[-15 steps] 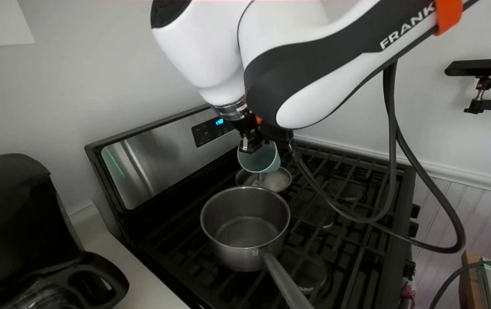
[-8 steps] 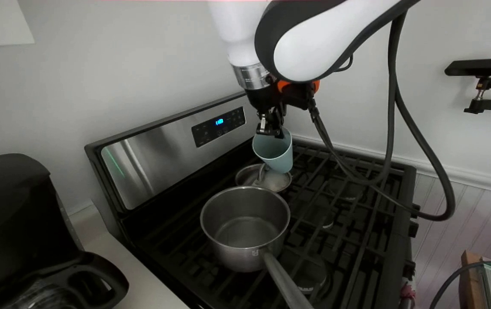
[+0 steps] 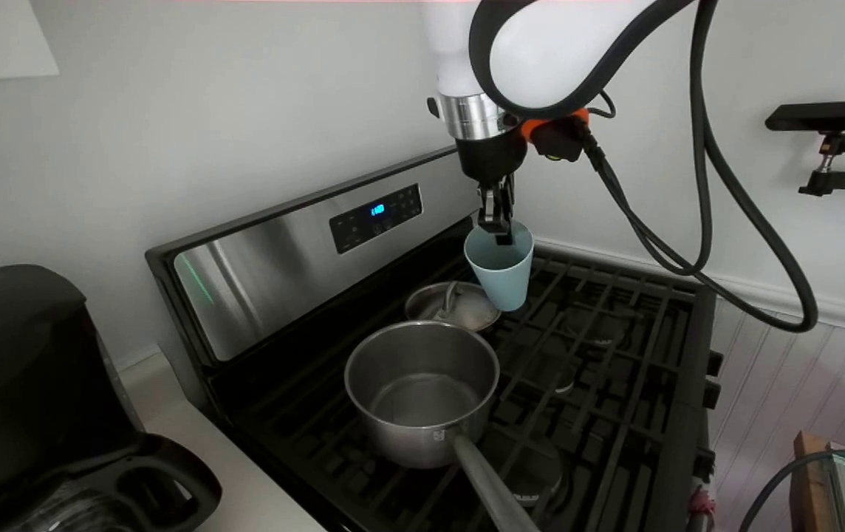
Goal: Remove the lid from the pot, put it on the stove and then pour the contents of the cup on the stove into the pot
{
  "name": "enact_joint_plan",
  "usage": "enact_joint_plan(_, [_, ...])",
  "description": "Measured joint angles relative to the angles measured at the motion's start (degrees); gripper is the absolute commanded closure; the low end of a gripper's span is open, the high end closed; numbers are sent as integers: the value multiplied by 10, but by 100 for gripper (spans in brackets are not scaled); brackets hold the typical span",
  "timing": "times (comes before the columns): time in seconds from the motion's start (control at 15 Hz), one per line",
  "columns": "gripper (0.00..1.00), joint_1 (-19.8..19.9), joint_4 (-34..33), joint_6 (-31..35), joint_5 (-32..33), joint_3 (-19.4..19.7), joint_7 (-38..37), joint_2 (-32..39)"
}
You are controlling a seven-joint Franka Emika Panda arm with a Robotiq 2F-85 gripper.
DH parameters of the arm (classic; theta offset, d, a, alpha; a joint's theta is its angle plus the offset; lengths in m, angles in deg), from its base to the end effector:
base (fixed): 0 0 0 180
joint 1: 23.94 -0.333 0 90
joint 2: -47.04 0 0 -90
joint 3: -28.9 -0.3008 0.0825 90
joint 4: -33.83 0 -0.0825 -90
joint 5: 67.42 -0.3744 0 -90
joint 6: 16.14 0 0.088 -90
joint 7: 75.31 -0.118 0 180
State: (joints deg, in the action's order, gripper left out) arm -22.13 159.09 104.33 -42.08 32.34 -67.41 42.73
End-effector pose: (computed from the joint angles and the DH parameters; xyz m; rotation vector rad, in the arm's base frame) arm 0.5086 -0.0715 0.4031 2.7430 0.3795 -0.0710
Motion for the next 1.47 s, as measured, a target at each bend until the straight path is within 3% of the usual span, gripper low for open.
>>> enact_joint_plan(0.47, [99, 16, 69, 77, -96, 37, 166, -15])
enact_joint_plan(1.13, [99, 33, 103, 82, -217, 80, 339, -19])
enact_joint_plan(1.47, [99, 41, 114, 82, -229, 90, 391, -15])
